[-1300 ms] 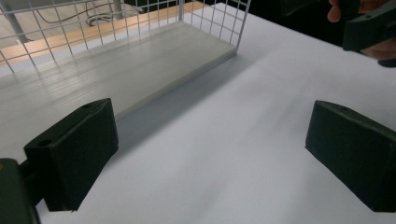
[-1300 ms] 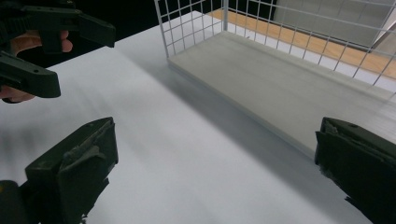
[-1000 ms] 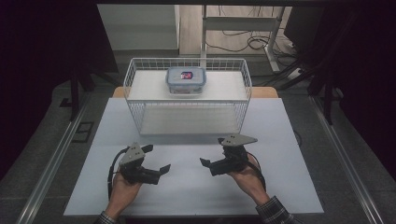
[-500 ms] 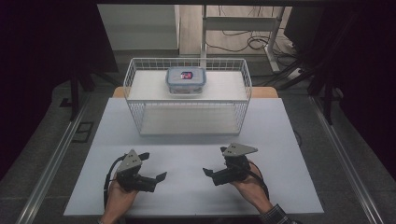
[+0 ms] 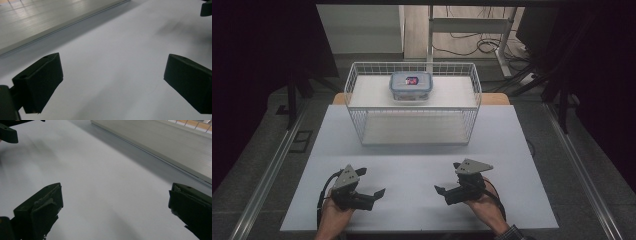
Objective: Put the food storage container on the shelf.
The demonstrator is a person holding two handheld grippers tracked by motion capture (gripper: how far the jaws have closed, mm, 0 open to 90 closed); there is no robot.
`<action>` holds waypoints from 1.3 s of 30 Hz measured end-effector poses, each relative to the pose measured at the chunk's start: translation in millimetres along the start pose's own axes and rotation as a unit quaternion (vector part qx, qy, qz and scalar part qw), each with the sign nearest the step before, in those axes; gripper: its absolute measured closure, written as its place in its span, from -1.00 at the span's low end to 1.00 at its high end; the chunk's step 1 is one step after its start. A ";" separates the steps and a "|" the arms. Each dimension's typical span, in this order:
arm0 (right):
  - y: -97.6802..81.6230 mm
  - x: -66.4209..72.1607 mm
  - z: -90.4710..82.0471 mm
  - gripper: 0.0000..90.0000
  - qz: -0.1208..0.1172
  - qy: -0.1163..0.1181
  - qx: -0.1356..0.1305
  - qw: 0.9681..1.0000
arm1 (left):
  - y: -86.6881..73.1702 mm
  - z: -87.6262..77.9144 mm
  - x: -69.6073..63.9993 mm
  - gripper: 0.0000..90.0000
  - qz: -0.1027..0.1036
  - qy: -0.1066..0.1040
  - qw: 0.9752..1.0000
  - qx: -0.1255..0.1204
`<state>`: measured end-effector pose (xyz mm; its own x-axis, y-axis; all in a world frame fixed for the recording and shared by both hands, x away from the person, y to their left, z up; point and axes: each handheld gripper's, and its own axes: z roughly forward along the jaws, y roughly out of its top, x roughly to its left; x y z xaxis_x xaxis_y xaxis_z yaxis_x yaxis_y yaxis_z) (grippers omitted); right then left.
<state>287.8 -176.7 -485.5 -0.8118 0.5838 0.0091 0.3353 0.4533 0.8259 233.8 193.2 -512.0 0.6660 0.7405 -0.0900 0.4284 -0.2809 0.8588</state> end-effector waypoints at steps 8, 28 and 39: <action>-8.3 -5.0 -10.5 -1.00 -0.001 -0.014 0.002 1.000 | -8.7 -9.3 5.1 -0.96 0.000 0.020 1.000 0.012; -32.9 -26.0 -47.4 -1.00 0.018 -0.079 0.000 0.997 | -27.5 -38.8 21.1 -0.96 -0.018 0.067 0.998 0.014; -51.2 -39.5 -69.4 -1.00 0.049 -0.110 0.001 0.993 | -41.1 -54.8 31.4 -0.96 -0.035 0.092 0.995 0.017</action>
<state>269.5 -269.7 -489.0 -0.6514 0.7579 -0.0352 0.4085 0.3895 0.8255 203.7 261.4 -522.5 0.5120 0.8574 -0.0518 0.4926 -0.2437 0.8354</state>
